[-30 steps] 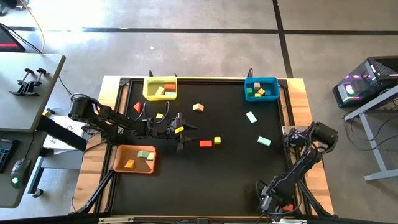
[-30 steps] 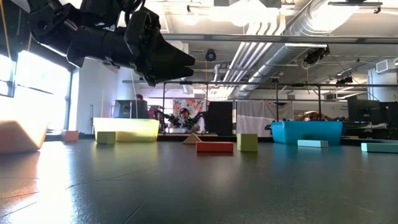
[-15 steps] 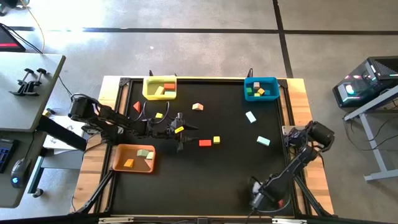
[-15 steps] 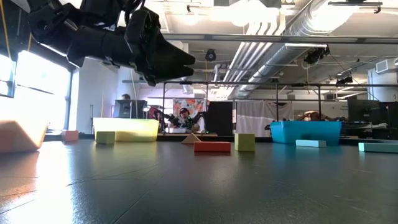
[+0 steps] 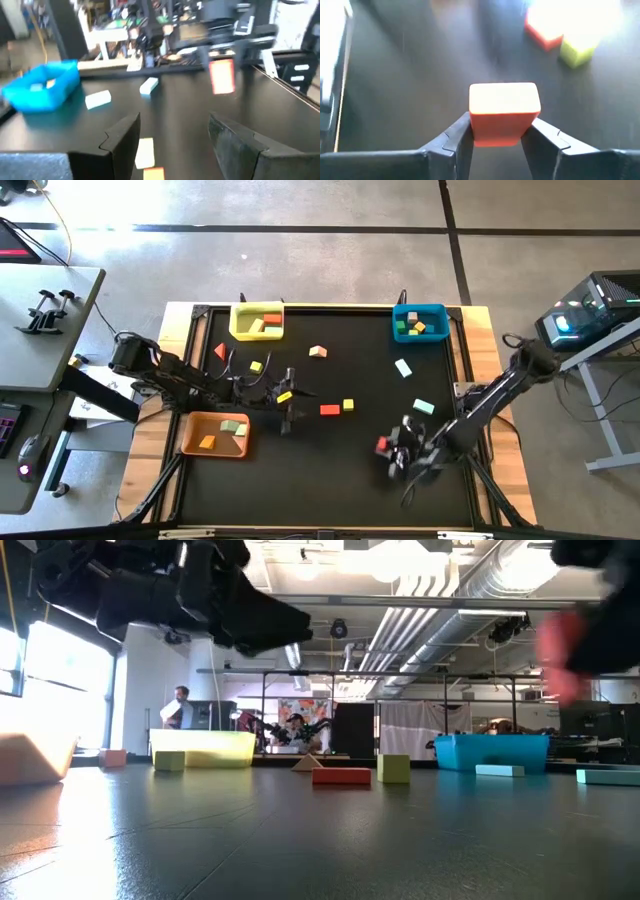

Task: Sort blocks by size
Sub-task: Put the orange wooden block into the yellow bin

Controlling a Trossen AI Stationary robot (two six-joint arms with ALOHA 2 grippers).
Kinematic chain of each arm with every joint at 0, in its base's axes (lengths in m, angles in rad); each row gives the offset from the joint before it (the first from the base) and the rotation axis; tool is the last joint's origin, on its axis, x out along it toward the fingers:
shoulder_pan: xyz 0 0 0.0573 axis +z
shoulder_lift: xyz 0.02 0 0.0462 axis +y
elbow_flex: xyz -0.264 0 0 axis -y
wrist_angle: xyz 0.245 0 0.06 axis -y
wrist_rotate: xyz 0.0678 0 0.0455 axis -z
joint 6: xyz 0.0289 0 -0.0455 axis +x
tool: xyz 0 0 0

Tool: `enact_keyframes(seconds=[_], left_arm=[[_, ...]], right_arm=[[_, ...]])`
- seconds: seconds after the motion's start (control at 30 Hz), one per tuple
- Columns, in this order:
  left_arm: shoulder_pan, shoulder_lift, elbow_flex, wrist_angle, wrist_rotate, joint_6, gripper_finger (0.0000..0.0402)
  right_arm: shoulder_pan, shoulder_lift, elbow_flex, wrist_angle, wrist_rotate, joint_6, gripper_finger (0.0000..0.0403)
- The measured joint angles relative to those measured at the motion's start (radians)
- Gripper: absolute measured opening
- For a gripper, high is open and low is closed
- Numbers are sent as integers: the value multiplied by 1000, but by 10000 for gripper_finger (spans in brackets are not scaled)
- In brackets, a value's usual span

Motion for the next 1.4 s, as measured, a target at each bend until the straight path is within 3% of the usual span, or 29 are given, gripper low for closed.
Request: enact_keyframes(seconds=[0.07,0.13,0.27,0.37,0.5,0.87,1.1,1.27,1.4], left_arm=[[-26,0,0,25,-3,81,218],[-57,0,0,37,-3,209,218],[-125,0,24,13,-22,534,218],[-160,0,61,-30,-29,742,218],[-175,0,126,-78,-84,891,219],[-200,104,289,-74,-397,1153,218],[-225,304,387,304,-629,1276,208],[-236,388,404,573,-667,1399,201],[-245,392,404,623,-722,1431,199]], right_arm=[[-44,-17,-100,264,72,-128,140],[-92,-14,-185,560,80,-273,140],[-193,36,-293,1060,-4,-534,141],[-259,69,-309,1247,-85,-641,141],[-330,95,-279,1326,-161,-697,141],[-423,101,-183,1503,-173,-740,142],[-442,97,-153,1538,-174,-764,142],[-439,99,-152,1570,-181,-796,142],[-427,101,-155,1587,-175,-830,142]])
